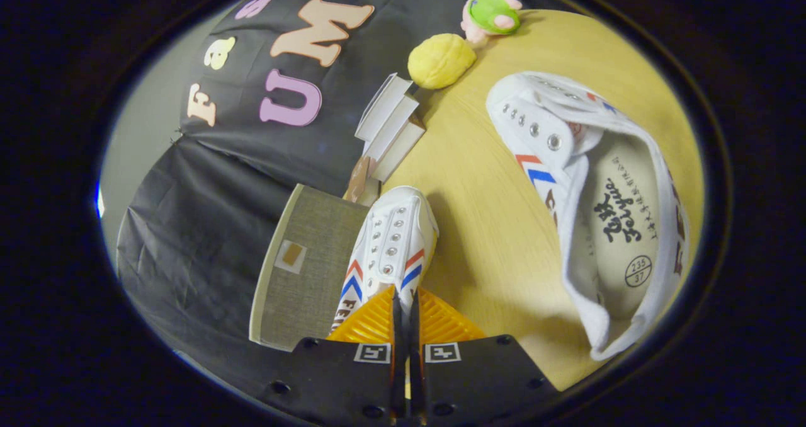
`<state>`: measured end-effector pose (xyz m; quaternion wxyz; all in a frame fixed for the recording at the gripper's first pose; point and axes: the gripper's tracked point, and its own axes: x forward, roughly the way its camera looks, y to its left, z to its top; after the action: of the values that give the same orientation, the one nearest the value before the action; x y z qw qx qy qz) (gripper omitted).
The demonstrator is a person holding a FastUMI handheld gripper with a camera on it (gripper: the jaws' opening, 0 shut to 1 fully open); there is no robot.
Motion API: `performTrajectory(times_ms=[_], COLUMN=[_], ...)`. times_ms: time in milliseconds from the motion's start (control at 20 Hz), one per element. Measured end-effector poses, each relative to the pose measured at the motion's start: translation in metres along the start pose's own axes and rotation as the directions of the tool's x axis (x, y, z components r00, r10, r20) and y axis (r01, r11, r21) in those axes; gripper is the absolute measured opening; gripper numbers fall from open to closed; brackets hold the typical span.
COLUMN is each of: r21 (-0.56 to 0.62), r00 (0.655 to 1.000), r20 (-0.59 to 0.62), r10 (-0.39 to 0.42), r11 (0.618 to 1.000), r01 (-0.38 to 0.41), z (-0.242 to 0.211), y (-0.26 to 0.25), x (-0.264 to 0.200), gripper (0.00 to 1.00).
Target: Open the storage box then place both shoes into the box .Put the left shoe in first, then the right shoe, with the right side of both shoes facing outward in a uniform manner.
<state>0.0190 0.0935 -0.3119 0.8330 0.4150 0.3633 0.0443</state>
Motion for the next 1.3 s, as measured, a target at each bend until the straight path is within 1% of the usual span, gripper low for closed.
performTrajectory(times_ms=[150,250,450,650,750,900,1000,1100,1200,1300], r21=[0.027,0.032,0.004,-0.035,-0.053,-0.053,-0.049,-0.061,-0.078,-0.085], r00=[0.997,0.994,0.985,0.972,0.970,0.973,0.975,0.979,0.982,0.982], r20=[0.030,0.050,0.071,0.056,0.027,-0.055,-0.110,-0.151,-0.177,-0.186], r10=[0.066,0.096,0.157,0.229,0.240,0.222,0.195,0.138,0.065,0.032], r11=[0.997,0.995,0.988,0.973,0.970,0.973,0.978,0.987,0.994,0.995], r01=[-0.067,-0.098,-0.157,-0.228,-0.238,-0.225,-0.201,-0.149,-0.080,-0.049], z=[0.016,0.027,0.041,0.038,0.026,0.000,-0.017,-0.031,-0.040,-0.042], y=[0.021,0.037,0.081,0.135,0.159,0.185,0.194,0.195,0.188,0.191], x=[-0.010,-0.019,-0.034,-0.035,-0.027,-0.005,0.016,0.036,0.056,0.067], gripper=[0.06,0.06,0.06,0.06,0.06,0.06,0.06,0.06,0.06,0.06])
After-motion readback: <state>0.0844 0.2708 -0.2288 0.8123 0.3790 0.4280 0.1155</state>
